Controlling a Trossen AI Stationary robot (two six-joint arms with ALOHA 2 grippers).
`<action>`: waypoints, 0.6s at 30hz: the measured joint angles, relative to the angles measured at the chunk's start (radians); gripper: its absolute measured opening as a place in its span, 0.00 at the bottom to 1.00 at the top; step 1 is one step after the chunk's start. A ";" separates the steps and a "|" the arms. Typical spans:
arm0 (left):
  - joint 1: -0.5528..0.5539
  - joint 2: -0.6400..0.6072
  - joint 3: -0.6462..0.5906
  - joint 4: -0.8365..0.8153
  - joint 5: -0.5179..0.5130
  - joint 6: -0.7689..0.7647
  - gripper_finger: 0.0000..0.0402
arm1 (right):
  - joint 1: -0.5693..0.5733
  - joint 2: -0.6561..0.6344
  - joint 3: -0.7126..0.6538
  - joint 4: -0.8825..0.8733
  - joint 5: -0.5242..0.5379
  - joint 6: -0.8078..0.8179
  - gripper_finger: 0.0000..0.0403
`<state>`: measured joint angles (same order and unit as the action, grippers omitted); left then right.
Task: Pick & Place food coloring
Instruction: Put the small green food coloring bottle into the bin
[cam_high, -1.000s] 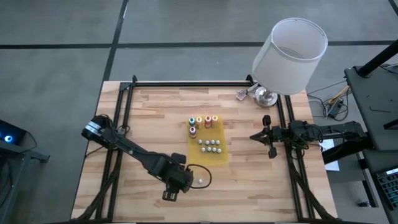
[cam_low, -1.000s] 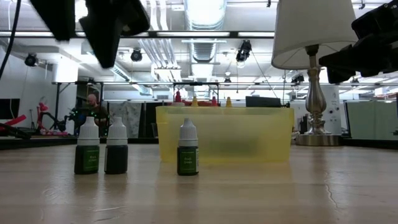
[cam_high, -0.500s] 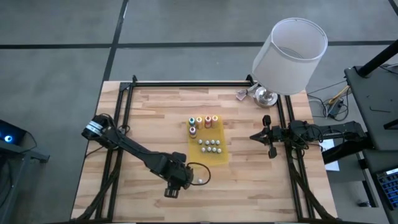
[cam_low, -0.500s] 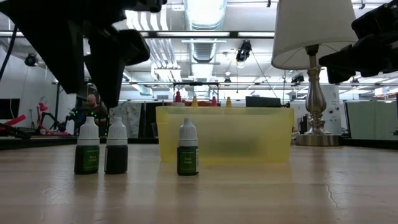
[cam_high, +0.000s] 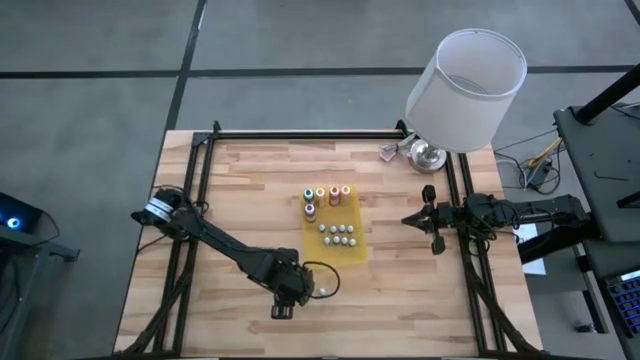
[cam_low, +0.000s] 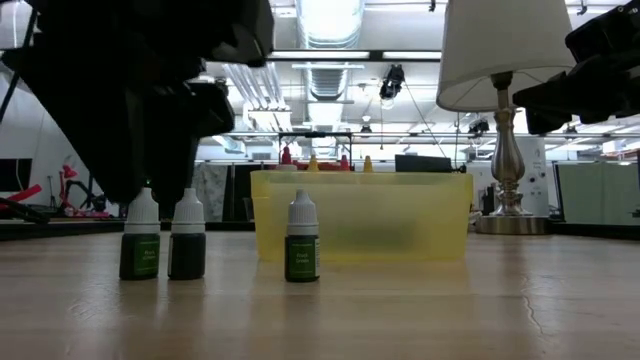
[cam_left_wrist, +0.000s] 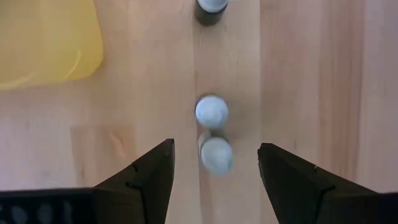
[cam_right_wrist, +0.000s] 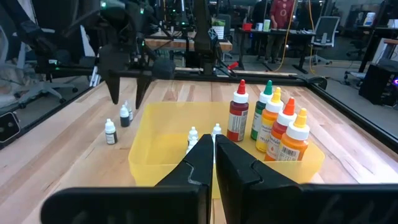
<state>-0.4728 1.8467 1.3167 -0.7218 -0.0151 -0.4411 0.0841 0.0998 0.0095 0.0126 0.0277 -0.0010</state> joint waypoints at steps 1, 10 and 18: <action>0.000 0.011 0.006 0.006 0.001 -0.007 0.50 | 0.000 0.000 0.000 0.000 0.000 0.000 0.02; 0.010 0.048 0.018 0.008 0.005 -0.041 0.50 | 0.000 0.000 0.000 0.000 0.000 0.000 0.02; 0.013 0.062 0.018 0.007 0.029 -0.065 0.50 | 0.000 0.001 0.000 0.000 0.000 0.000 0.02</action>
<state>-0.4595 1.9087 1.3350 -0.7147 0.0139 -0.5065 0.0841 0.1005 0.0097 0.0128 0.0277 -0.0010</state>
